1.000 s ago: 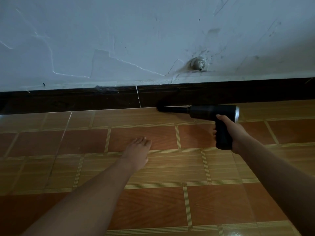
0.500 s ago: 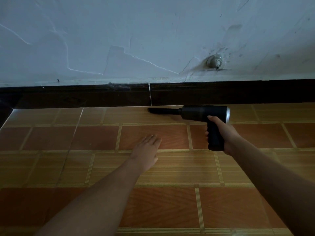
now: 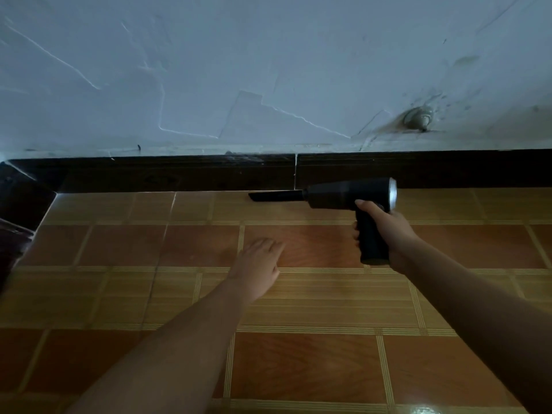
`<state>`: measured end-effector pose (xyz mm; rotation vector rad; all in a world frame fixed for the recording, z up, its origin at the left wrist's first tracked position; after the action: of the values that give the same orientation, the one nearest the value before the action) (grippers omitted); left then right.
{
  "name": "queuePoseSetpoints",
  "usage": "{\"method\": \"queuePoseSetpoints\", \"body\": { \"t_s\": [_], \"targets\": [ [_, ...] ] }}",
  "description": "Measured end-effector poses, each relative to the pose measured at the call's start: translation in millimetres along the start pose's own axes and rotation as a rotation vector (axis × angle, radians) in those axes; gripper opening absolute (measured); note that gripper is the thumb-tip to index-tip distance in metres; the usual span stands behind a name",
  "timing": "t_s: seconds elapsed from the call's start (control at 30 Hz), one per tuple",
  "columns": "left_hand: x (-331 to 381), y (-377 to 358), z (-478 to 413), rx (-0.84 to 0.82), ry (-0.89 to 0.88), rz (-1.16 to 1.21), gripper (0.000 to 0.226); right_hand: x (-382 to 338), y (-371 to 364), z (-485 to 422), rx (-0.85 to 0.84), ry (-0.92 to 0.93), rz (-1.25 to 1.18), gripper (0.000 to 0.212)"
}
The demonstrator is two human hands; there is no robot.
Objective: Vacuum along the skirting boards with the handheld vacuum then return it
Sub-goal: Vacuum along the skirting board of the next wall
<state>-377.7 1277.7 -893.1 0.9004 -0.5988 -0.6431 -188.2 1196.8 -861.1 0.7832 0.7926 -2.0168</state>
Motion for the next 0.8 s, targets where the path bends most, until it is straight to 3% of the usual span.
{"method": "queuePoseSetpoints", "body": {
  "t_s": [0.43,0.6,0.8],
  "targets": [
    [-76,5,44,0.004,0.227,-0.013,0.050,1,-91,-27,-0.141,0.040,0.012,0.020],
    [-114,-14,83,-0.091,0.268,-0.074,0.057,6,-116,-28,-0.190,0.068,0.065,0.017],
    [-162,-26,107,-0.056,0.473,0.031,0.057,13,-136,-28,-0.217,0.094,0.175,0.018]
  ]
}}
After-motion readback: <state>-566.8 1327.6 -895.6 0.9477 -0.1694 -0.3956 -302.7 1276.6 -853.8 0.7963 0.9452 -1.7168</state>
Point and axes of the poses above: each hand's wrist, its own z-axis away from the middle knuckle, its own y-axis out of the back of the hand, x = y × z, the point moved 7 cm from there along -z, towards the middle knuckle, and after that the axes turned 14 degrees about -x, right-handed, at the moved point
